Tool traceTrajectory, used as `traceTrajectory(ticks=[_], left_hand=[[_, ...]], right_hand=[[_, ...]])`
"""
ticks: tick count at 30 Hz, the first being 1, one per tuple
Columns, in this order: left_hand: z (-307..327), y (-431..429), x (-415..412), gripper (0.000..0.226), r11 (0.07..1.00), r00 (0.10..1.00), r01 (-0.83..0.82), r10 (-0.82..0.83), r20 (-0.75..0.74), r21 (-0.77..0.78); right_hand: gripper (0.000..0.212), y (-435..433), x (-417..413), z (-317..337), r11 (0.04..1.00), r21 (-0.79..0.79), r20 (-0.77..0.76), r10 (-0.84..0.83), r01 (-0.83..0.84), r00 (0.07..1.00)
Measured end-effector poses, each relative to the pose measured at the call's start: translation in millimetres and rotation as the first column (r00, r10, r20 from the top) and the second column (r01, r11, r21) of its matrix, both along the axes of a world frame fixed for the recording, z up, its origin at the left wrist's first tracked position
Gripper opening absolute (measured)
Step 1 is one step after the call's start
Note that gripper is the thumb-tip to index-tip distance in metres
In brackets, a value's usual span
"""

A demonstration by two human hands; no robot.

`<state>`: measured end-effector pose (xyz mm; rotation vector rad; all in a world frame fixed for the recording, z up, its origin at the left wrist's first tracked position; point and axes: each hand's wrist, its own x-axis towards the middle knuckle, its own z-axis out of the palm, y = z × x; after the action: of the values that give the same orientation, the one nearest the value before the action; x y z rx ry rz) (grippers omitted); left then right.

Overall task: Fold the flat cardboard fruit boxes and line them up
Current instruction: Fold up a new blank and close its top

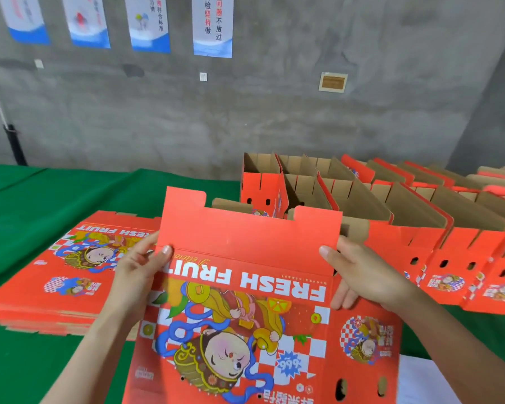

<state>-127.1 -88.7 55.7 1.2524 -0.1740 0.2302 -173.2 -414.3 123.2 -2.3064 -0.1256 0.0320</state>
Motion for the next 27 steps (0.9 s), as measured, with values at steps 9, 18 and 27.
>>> traceTrajectory(ticks=[9, 18, 27], left_hand=[[17, -5, 3, 0.061, 0.981, 0.981, 0.196, -0.196, -0.015, -0.012], [35, 19, 19, 0.030, 0.741, 0.987, -0.157, 0.134, 0.085, 0.653], [28, -14, 3, 0.014, 0.786, 0.968, -0.246, 0.226, 0.107, 0.567]], right_hand=[[0.006, -3, -13, 9, 0.983, 0.182, 0.314, -0.048, -0.011, 0.948], [0.014, -8, -31, 12, 0.939, 0.301, 0.442, 0.021, -0.170, 0.897], [0.016, -29, -39, -10, 0.968, 0.250, 0.508, -0.102, -0.033, 0.855]])
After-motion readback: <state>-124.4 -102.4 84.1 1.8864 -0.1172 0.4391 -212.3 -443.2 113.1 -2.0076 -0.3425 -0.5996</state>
